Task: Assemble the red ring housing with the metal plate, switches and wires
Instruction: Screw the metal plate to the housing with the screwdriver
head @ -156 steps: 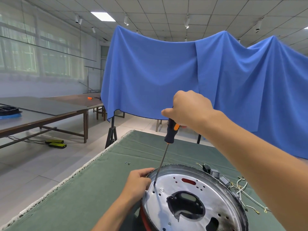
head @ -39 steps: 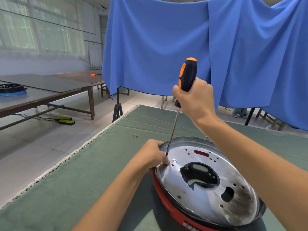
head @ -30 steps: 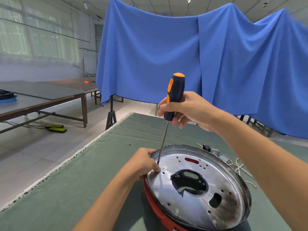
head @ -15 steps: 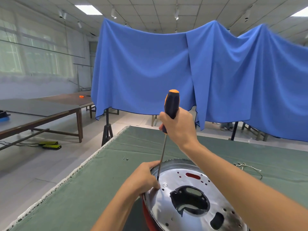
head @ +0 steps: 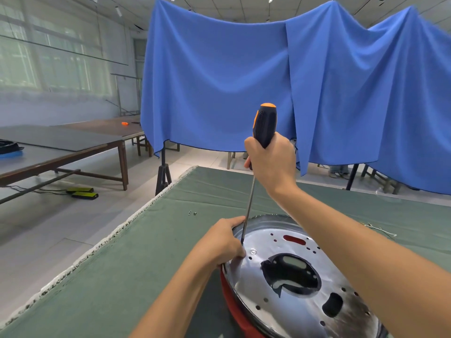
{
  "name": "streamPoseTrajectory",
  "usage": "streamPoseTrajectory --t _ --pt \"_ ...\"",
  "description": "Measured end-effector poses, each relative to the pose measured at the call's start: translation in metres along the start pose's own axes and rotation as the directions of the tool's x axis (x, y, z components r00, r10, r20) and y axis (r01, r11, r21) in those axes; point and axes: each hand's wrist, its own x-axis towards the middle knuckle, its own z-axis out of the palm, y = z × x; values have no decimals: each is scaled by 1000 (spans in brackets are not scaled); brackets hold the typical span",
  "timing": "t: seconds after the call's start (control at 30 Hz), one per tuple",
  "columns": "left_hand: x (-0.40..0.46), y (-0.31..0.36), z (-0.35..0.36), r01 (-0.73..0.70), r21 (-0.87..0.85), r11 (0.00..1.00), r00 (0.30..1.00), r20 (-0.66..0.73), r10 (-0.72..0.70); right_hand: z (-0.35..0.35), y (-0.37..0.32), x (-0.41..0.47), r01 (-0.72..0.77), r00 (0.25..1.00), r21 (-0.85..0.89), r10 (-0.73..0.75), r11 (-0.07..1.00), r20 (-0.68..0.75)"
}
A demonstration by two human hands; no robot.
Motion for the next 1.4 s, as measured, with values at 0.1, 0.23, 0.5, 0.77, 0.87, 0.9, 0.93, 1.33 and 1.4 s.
streamPoseTrajectory --t 0.1,0.23,0.5,0.77,0.87,0.9,0.93,1.33,1.4 --pt "0 -1 0 -10 -7 1000 1000 -10 10 3 -1 10 -53 994 -26 55 998 93" --pt "1 -3 1 -13 -29 999 1000 -20 12 0 -6 16 -92 970 60 76 994 230" --pt "0 2 0 72 -59 996 997 -21 -73 -60 -30 -2 10 1000 409 1 912 -26" --pt "-7 -1 4 71 -91 993 996 -50 -75 -97 -20 -17 -8 994 349 45 937 -99" --pt "-9 -4 4 100 -185 978 988 -93 -119 -102 -10 -20 -44 991 346 84 937 -101" --pt "-8 -6 4 115 -218 969 980 -137 -147 -103 -8 -20 -55 991 363 95 930 -94" --pt "-4 -9 2 117 -270 956 966 -191 -172 -103 -7 -19 -65 992 382 103 922 -79" --pt "44 -76 -10 323 290 901 753 -655 -59 -65 46 -37 -103 990 335 65 937 123" --pt "56 -79 -13 344 401 849 768 -641 -8 -58 59 -40 -96 988 258 62 961 138"
